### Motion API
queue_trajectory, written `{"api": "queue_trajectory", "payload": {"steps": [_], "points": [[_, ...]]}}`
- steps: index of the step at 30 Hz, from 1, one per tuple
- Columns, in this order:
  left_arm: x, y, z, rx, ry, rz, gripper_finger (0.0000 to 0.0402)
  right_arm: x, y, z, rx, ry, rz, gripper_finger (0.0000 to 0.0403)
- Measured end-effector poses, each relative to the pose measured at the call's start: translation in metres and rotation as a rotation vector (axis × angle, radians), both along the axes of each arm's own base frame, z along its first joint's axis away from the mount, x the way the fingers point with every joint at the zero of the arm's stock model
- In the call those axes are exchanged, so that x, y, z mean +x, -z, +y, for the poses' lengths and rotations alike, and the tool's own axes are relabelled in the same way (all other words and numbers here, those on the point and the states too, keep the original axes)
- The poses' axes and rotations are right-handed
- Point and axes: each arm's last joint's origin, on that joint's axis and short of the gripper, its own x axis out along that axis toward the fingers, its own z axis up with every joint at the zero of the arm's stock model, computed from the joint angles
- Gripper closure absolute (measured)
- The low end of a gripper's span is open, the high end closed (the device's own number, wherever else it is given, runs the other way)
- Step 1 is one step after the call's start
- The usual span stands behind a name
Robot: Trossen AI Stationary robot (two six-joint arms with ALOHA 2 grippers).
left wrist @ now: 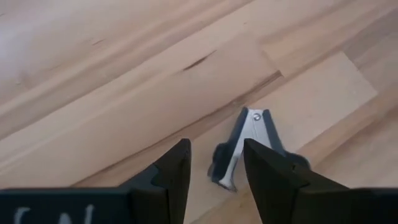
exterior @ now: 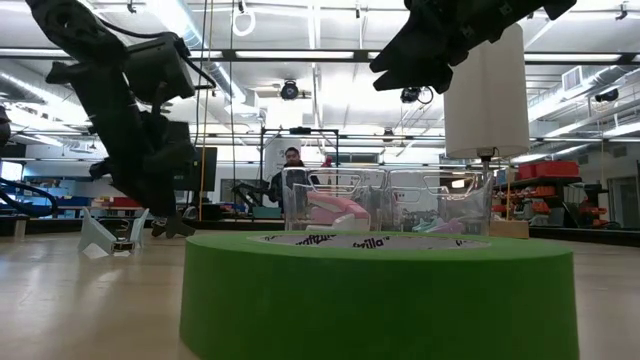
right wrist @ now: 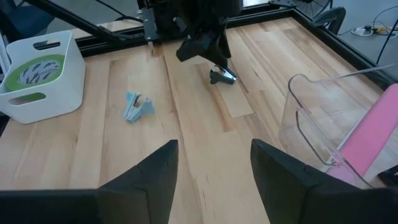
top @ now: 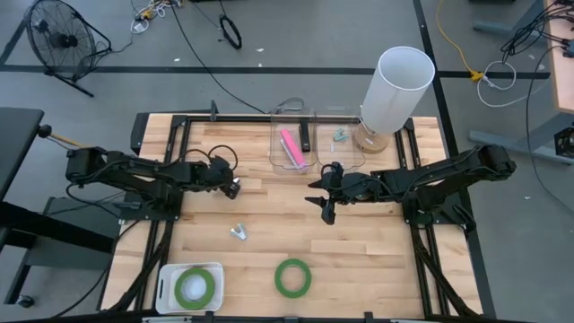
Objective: Pick and place Stapler, Stapler remover, tape
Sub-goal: Put the black staple remover into the right transparent bin
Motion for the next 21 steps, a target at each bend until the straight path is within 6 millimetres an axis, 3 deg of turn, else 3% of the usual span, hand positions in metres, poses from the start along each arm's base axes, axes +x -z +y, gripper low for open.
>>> {"api": "queue_trajectory", "payload": {"steps": [7,13,21], "points": [[0.004,0.008,0.001,-0.03,0.041,0.042,0.0258,0.0,0.0,0.0,0.001,-0.001,0.0,0.0202],[0.004,0.012,0.006,-0.068,0.046,0.065,0.0347,0.0,0.0,0.0,0.0,0.0,0.0,0.0202],[0.007,0.011,0.008,-0.059,0.081,0.039,0.0351,0.0,0.0,0.0,0.0,-0.001,0.0,0.0202]]}}
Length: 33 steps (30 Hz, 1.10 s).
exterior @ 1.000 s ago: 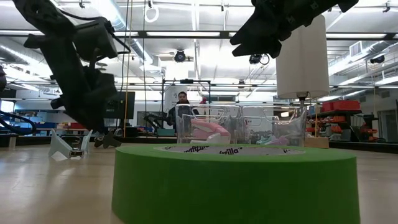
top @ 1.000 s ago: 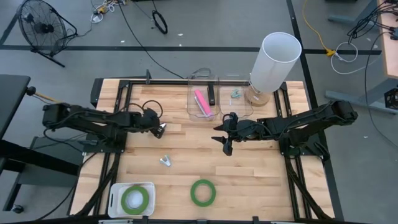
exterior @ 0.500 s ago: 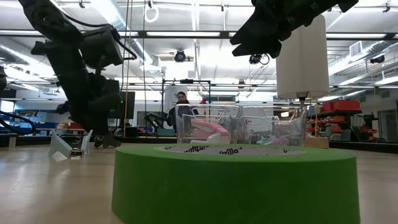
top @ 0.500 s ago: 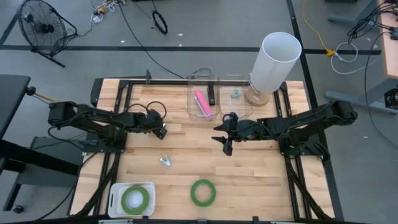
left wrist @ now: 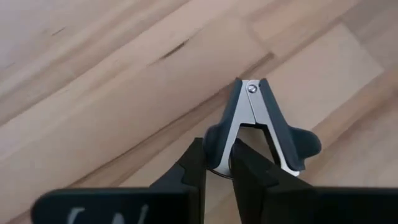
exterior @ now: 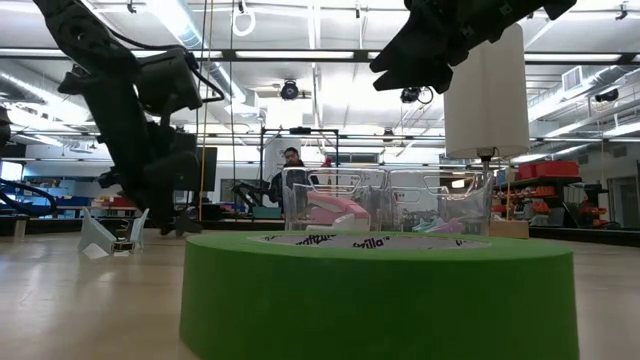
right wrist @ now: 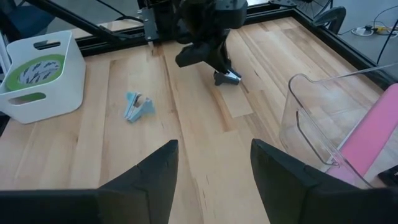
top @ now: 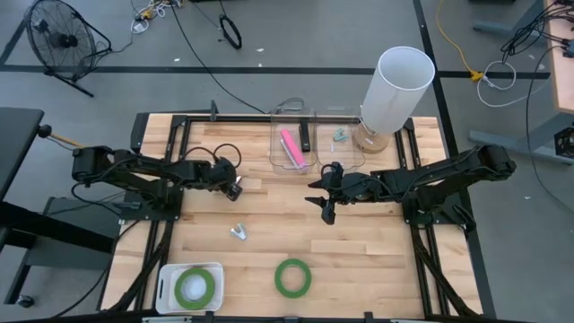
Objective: Pick and place Stapler, Stapler remover, tape
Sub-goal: Put the black staple remover into the right transparent bin
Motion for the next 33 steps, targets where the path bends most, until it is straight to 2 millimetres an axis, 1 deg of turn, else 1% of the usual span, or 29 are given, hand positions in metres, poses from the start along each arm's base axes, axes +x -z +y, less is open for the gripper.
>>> {"api": "queue_trajectory", "payload": {"steps": [6,10,14,17,20,23,25,27,29,33], "points": [[0.005,-0.005,-0.006,-0.022,0.088,-0.023,0.0351,0.0,0.0,0.0,0.0,0.0,0.0,0.0202],[0.016,-0.017,-0.015,-0.018,0.187,-0.04,0.0351,0.0,0.0,0.0,0.006,0.001,-0.001,0.0202],[0.034,-0.041,-0.028,0.006,0.295,-0.104,0.0351,0.0,0.0,0.0,0.024,0.003,-0.002,0.0202],[0.049,-0.067,-0.042,0.048,0.38,-0.184,0.0351,0.0,0.0,0.001,0.028,0.002,-0.003,0.0202],[0.063,-0.094,-0.057,0.126,0.457,-0.277,0.0351,0.0,-0.002,0.005,0.039,-0.012,-0.024,0.0202],[0.074,-0.121,-0.072,0.196,0.534,-0.388,0.0351,0.002,-0.007,0.013,0.04,-0.086,-0.079,0.0202],[0.078,-0.135,-0.081,0.231,0.582,-0.452,0.0351,0.003,-0.012,0.019,0.028,-0.143,-0.131,0.0202],[0.081,-0.145,-0.088,0.256,0.62,-0.505,0.0351,0.004,-0.017,0.025,0.008,-0.189,-0.181,0.0202],[0.083,-0.151,-0.094,0.271,0.647,-0.551,0.0351,0.004,-0.02,0.03,-0.002,-0.209,-0.217,0.0202],[0.083,-0.155,-0.104,0.29,0.695,-0.595,0.0351,0.004,-0.026,0.033,-0.051,-0.222,-0.276,0.0202]]}}
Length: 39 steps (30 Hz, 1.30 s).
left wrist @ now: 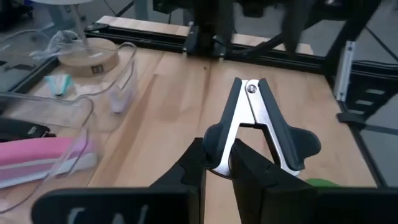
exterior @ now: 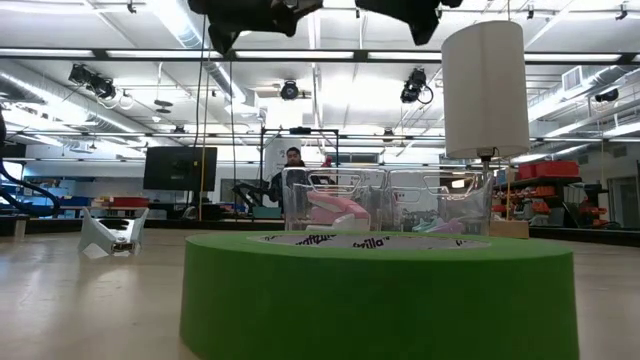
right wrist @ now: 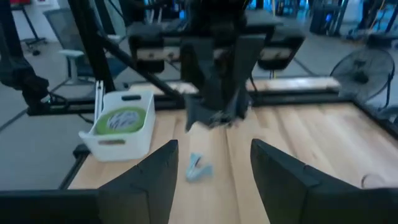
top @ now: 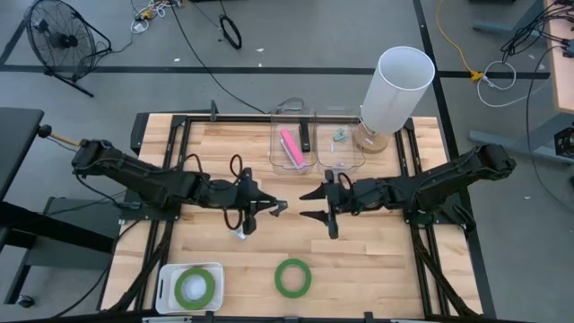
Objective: Pick and place Stapler, Stapler remover, tape
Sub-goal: Put the black staple remover into the right transparent bin
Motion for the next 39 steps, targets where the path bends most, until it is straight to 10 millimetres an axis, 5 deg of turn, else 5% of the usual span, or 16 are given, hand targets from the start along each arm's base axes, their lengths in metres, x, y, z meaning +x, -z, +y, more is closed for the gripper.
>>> {"api": "queue_trajectory", "payload": {"steps": [12,22,39], "points": [[0.001,-0.009,-0.012,0.013,0.052,-0.098,0.0351,0.013,0.003,0.003,-0.022,0.018,-0.087,0.0201],[0.003,-0.007,-0.012,0.025,0.057,-0.091,0.0351,0.029,0.011,0.001,-0.024,-0.052,-0.172,0.0148],[0.009,-0.007,-0.014,0.038,0.082,-0.123,0.0351,0.03,0.012,0.001,-0.02,-0.045,-0.172,0.0135]]}}
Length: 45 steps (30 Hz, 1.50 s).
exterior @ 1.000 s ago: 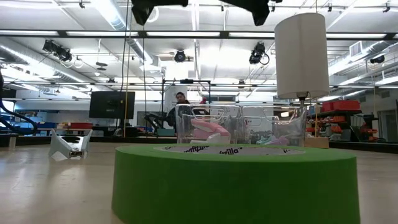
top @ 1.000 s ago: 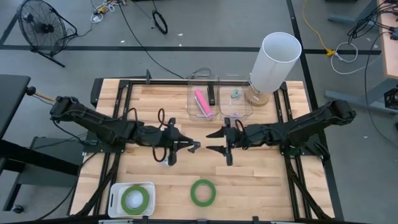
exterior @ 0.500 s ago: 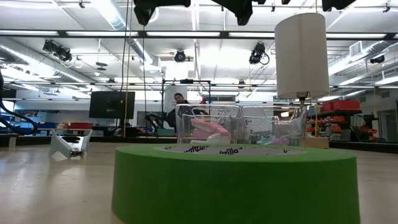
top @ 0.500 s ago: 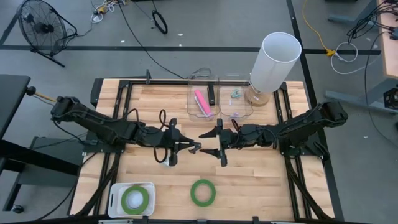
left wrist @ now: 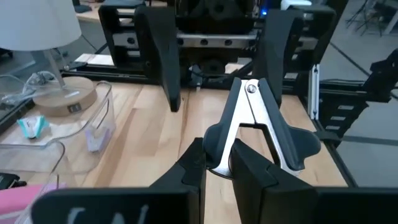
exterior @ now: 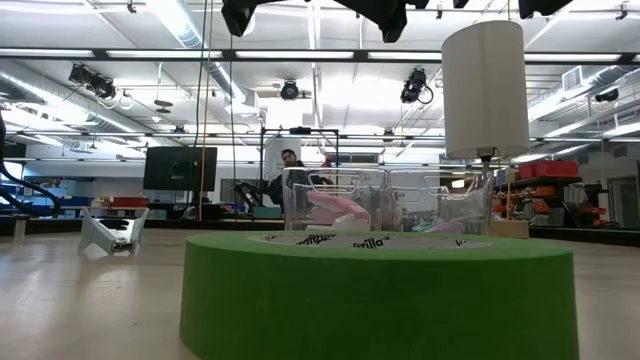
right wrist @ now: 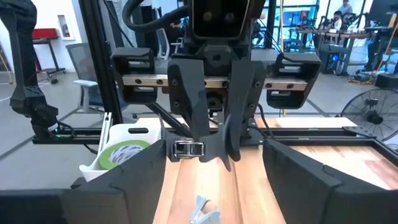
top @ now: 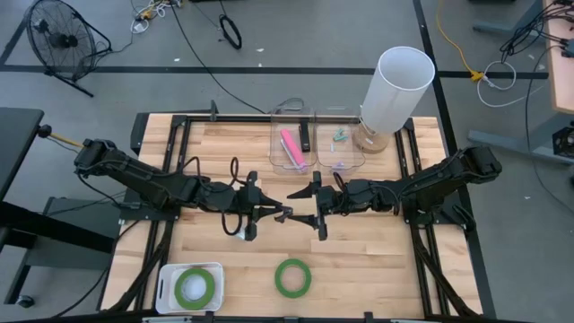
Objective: Pick and place Stapler, Stapler remover, tape
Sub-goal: Put the black staple remover into the right transparent bin
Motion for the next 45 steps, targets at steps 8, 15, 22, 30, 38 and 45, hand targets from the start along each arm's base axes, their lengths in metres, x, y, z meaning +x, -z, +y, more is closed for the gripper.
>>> {"api": "queue_trajectory", "payload": {"steps": [8,15,22,30,38,45], "points": [[0.0002,-0.0005,0.0004,-0.001,0.0,-0.005,0.0351,0.0,-0.0021,0.0001,0.005,-0.002,-0.021,0.0166],[0.0003,-0.0005,0.0004,0.0,-0.001,-0.006,0.0351,-0.0001,-0.0019,0.0016,0.007,-0.055,-0.019,0.027],[-0.0002,0.0002,0.0007,0.003,-0.011,0.001,0.0351,-0.0006,-0.0016,0.0026,-0.044,-0.051,-0.022,0.036],[0.0,-0.0001,0.0005,-0.008,-0.012,-0.005,0.031,-0.0006,-0.0023,0.0028,-0.025,-0.052,-0.027,0.036],[0.0,0.0004,0.0007,-0.016,-0.017,-0.001,0.0252,-0.0006,-0.002,0.0029,-0.025,-0.06,-0.024,0.036],[-0.007,-0.0023,0.0031,0.015,-0.017,0.031,0.0251,-0.0057,-0.0048,-0.0016,-0.028,-0.016,0.018,0.036]]}}
